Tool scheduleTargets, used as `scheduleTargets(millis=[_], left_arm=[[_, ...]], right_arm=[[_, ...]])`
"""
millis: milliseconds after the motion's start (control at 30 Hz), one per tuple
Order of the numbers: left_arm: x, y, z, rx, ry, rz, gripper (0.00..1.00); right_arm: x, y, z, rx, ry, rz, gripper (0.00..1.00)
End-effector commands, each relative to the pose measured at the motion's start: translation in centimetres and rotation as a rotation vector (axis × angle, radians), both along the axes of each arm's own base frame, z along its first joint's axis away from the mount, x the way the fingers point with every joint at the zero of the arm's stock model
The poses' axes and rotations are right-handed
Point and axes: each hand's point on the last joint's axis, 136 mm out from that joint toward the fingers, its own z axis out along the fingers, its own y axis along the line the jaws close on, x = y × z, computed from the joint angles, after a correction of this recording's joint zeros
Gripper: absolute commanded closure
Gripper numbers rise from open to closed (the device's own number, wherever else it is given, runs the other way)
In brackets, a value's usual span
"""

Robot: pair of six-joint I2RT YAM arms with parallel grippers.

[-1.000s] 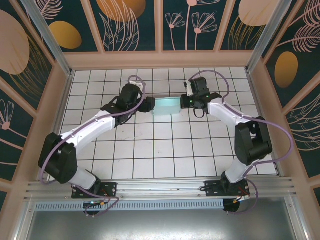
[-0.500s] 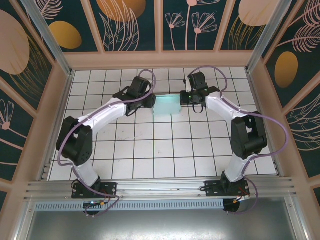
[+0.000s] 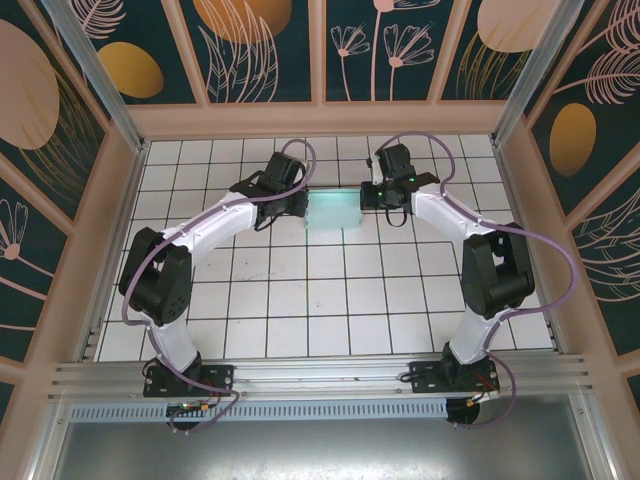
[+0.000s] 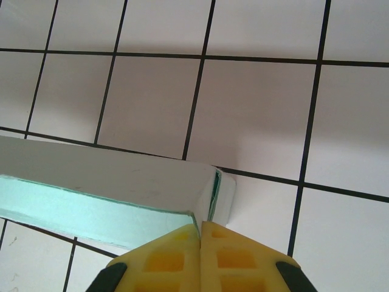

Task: Fold the paper box

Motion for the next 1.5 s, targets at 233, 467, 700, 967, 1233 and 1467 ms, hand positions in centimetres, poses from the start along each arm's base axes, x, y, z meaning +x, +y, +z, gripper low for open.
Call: scheduleTargets(millis=[233,467,700,967,1233,1467], left_arm=[[0.4,-1.1,0.9,-0.077,0.013,0.005,1.0],[0.1,-2.4,2.6,-0.206,0.04,0.022,1.0],[-0.3,-3.8,3.1,-0.313,0.09,0.011,1.0],[-0.4,-4.1,2.2,-0.347,0.146,0.026,1.0],[-0.3,-3.9,1.8,-0.351,0.169,0.038,1.0],[-0.1,-3.7,3.2,-0.47,0.233,0.058,1.0]], right_arm=[[-0.5,-0.1,-0.5,-0.022,0.029,0.006,1.0],[-0.5,-0.1,-0.6,-0.028,0.025,0.009,1.0],[-0.4,-0.8,-0.5,-0.074,0.005,-0.012,1.0],[-0.4,-0.4,0.5,-0.037,0.002,-0.016,1.0],[-0.2,0.0,1.5,0.03,0.018,-0.028,1.0],[-0.4,-0.6,0.4,-0.024,0.023,-0.02,1.0]])
